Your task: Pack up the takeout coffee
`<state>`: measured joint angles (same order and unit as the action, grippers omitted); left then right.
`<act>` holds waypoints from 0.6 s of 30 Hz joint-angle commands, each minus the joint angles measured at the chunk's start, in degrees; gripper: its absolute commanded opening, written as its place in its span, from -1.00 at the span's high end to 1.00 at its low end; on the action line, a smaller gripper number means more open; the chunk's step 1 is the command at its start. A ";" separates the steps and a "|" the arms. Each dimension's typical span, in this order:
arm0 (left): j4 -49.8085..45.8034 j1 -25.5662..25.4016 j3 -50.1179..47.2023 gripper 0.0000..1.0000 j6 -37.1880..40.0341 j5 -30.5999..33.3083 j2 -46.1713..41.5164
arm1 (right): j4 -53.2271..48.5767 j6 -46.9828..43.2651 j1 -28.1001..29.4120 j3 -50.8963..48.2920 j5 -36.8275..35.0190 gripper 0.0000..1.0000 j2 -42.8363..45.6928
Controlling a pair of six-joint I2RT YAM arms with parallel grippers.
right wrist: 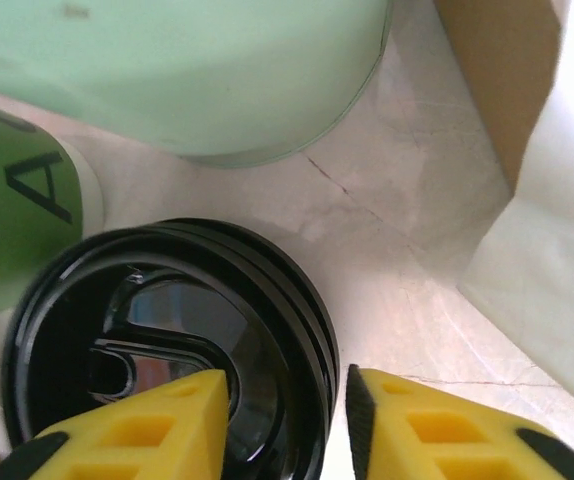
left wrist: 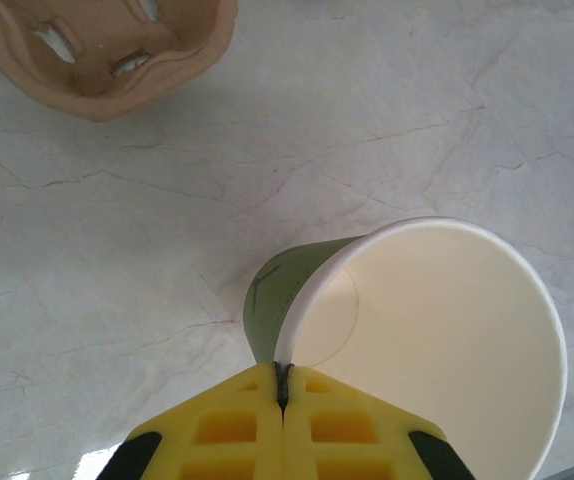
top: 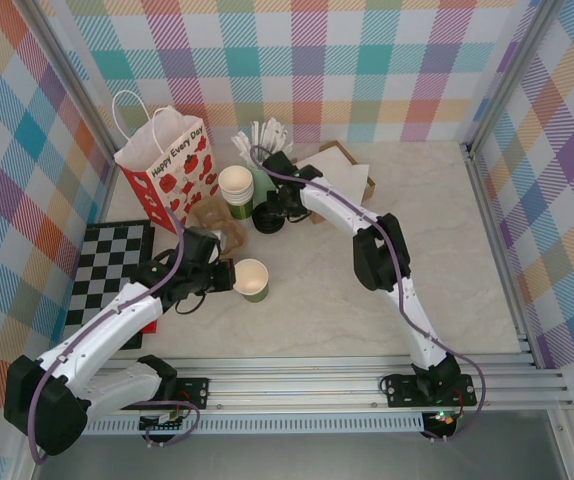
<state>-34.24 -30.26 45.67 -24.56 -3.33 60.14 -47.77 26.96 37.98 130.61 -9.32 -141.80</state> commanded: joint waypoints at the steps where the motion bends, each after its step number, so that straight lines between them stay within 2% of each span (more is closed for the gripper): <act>1: 1.53 -0.59 -0.92 1.00 1.01 0.81 -0.78 | -1.89 -1.27 0.60 1.87 -2.42 0.39 -0.50; 4: 1.88 -0.59 -1.24 1.00 1.18 0.22 -0.41 | -1.70 -2.15 1.03 2.01 -3.28 0.53 -0.32; 9: 2.14 -0.59 -1.31 1.00 2.00 -1.40 0.31 | -2.05 -2.78 1.38 2.04 -4.78 0.66 0.45; 18: 2.56 -0.83 -0.59 1.00 2.40 -3.01 2.50 | -0.94 -4.22 1.40 -1.04 -6.86 0.72 5.47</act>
<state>-32.69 -30.26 45.19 -23.05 -5.15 61.93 -48.25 24.18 39.03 130.54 -14.52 -141.16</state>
